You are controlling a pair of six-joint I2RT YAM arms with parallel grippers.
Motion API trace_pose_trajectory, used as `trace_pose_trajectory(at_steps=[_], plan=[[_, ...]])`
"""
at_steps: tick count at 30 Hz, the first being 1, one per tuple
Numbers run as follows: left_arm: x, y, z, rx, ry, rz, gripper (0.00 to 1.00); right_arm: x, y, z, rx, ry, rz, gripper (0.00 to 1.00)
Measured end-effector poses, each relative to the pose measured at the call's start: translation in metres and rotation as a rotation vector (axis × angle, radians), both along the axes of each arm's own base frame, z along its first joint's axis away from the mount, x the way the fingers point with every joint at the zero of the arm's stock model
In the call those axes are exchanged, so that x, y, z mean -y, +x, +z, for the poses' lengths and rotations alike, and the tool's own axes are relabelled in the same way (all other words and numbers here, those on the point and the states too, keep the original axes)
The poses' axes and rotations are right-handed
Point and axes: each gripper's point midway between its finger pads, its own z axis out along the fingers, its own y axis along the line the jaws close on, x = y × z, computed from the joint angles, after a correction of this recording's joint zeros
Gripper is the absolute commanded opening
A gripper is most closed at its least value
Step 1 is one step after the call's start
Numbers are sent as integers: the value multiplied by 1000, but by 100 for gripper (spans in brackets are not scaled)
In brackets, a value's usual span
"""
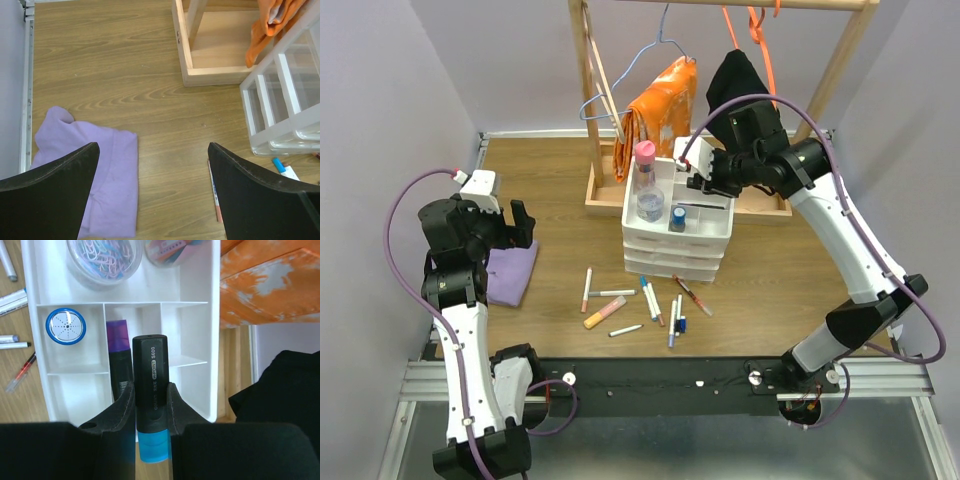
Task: Sort the stationery into containers
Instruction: Place the pen in the storage box.
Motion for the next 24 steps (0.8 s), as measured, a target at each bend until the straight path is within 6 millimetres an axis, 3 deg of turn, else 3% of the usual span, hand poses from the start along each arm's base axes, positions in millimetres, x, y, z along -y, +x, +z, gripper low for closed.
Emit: trace_pose_trajectory(at_steps=[9,10,11,15,20,24], plan=[[-3,0,-3,-9,7,5,99,-6,0,-35,-97,-17,17,5],[-3,0,-2,-8,6,6,99,-7,0,-39,-109,-19,19,8],[-4,0,-3,-9,6,8,99,-7,0,-41,-115,-21,20,19],[-4,0,-5,-13,4,9,99,-8,2,-47,-131,-26,15,41],[-4,0,-10,-21,-2,4,99,-10,3,-42,-133,-11,1,49],[-1,-1,-14,-18,-7,-8,99,-15,7,-15,-92,25,-4,52]])
